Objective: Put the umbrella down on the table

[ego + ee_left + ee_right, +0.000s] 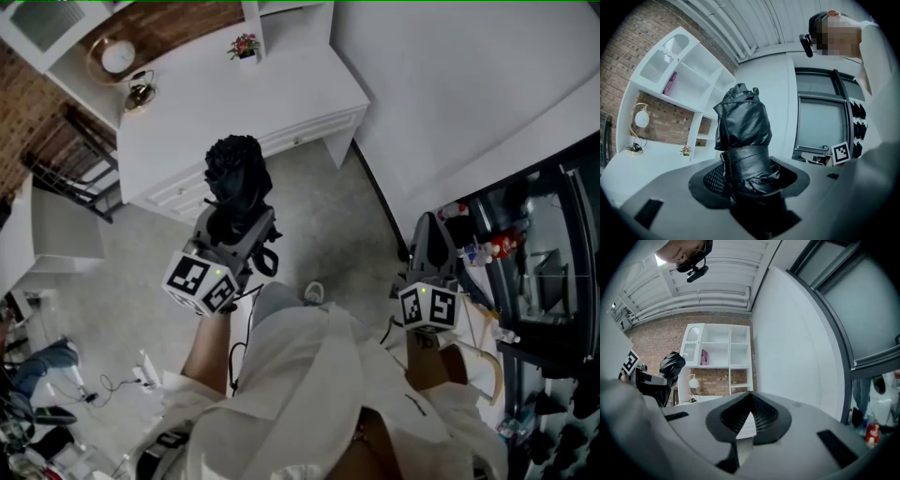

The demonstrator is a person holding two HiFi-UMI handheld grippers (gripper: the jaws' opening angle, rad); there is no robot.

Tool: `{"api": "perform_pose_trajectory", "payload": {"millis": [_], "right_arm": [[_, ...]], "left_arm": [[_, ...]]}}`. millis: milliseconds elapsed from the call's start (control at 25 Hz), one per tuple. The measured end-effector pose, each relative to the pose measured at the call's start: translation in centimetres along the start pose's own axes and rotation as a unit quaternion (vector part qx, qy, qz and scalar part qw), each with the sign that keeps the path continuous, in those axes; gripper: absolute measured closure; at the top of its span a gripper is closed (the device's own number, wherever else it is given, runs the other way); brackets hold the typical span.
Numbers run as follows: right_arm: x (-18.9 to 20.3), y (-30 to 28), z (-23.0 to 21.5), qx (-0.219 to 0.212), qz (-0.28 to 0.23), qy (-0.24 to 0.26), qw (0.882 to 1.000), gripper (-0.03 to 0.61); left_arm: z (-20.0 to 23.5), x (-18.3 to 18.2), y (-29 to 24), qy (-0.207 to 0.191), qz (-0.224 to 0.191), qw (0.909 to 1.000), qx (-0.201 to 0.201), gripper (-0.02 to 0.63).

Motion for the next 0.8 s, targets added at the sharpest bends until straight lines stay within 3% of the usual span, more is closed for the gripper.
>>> {"api": "perform_pose_trajectory", "payload": {"millis": [400, 800], "right_arm": [[1.7, -7.5, -0.6, 0.018, 0.014, -0.004, 1.000, 0.560], [0.7, -23.6, 1.6, 0.025, -0.006, 0.002, 1.000, 0.560]], "left_arm": [[6.4, 0.8, -7.1, 0.011, 0.014, 0.9998, 0.009, 0.342], [18.2, -1.6, -18.1, 0.009, 0.007, 0.9993, 0.036, 0.342]]}}
Point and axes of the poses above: the fingertips, and each gripper's own axes: y backward along the fingers, z to its left, x out of its underside, the point moved 5 cm from there along y, backward along the fingers, and after that the axes turned 6 degrees about -y, right-handed, at the moved point
